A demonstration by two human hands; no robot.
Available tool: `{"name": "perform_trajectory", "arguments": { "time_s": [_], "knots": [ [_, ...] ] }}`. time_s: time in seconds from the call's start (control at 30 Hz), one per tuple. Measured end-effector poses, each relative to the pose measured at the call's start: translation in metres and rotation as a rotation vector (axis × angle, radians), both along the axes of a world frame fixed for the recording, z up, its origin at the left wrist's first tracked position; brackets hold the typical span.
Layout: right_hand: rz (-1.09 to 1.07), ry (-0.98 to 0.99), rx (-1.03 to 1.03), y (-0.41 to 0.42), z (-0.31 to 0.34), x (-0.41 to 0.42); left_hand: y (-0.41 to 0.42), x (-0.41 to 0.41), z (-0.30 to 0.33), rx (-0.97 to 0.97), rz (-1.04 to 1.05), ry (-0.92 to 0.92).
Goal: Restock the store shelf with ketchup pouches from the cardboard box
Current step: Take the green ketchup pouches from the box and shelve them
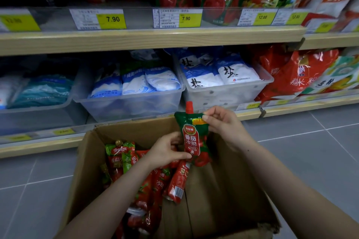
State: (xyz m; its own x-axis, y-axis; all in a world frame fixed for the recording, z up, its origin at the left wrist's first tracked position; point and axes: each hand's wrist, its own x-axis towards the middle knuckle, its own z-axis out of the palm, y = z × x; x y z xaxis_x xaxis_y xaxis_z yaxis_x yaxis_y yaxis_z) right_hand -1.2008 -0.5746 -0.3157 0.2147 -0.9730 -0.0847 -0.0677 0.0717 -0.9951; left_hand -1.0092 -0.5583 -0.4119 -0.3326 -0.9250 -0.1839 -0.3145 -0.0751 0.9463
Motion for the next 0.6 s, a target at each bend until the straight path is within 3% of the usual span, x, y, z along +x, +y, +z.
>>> {"name": "perform_trajectory", "arguments": {
  "time_s": [0.23,0.43,0.6],
  "knots": [
    [0.091,-0.014,-0.078,-0.012,-0.003,0.014,0.004,0.007,0.006,-0.026,0.167,0.028],
    [0.055,0.261,-0.097,-0.023,0.003,0.028,0.003,0.004,0.020,-0.103,0.115,-0.137],
    [0.012,0.267,-0.052,-0.026,0.003,0.028,0.005,0.002,0.021,-0.047,0.071,-0.113]
  ]
}}
